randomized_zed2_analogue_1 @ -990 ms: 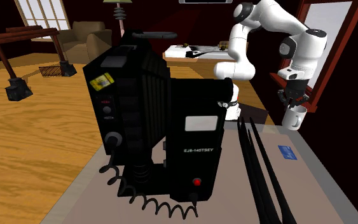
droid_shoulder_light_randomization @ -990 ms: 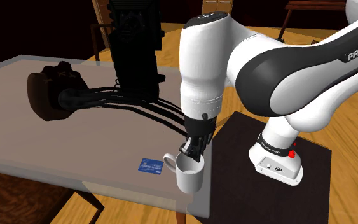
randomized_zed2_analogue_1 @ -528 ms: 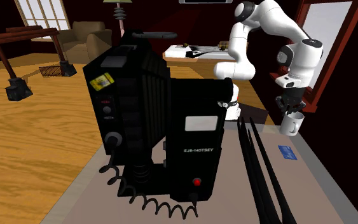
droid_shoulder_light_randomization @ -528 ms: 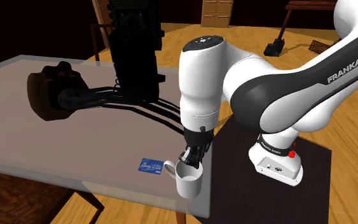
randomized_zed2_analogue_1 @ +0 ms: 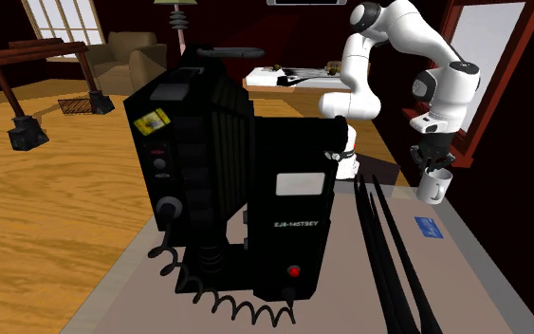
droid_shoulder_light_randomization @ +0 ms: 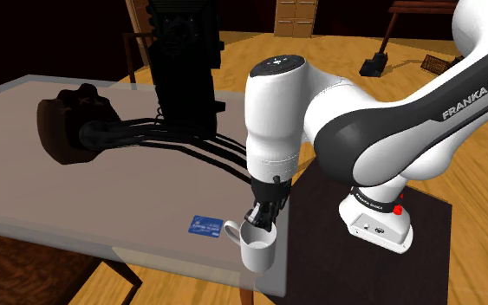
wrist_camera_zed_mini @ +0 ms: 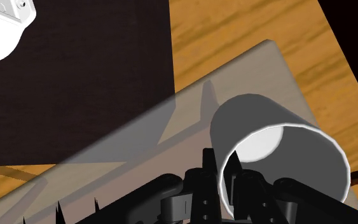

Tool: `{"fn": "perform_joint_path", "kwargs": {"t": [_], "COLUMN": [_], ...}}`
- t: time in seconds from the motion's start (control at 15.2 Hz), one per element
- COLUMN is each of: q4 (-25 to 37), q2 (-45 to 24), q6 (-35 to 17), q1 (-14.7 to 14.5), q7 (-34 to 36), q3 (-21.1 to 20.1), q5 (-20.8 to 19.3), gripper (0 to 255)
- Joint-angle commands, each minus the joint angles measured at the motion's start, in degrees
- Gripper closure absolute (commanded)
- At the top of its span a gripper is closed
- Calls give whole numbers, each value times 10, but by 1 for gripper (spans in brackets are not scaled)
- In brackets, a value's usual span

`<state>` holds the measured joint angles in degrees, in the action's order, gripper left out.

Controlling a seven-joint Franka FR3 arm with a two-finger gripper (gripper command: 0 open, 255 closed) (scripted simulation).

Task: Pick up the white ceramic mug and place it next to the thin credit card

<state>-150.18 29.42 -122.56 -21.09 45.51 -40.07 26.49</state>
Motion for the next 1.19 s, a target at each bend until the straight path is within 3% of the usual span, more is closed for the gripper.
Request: {"fn": "perform_joint_path", "kwargs": {"t": [0.0,0.33,0.59,1.12], "q4": [0,0,47,47], "q2": [0,0,38,38], "q6": [0,0,86,85], "q1": [0,0,-1,-1], "q7": [0,0,0,0], "q3": [0,0,34,34], "q5": [0,0,-15,-15], "gripper": [0,0,0,0]}}
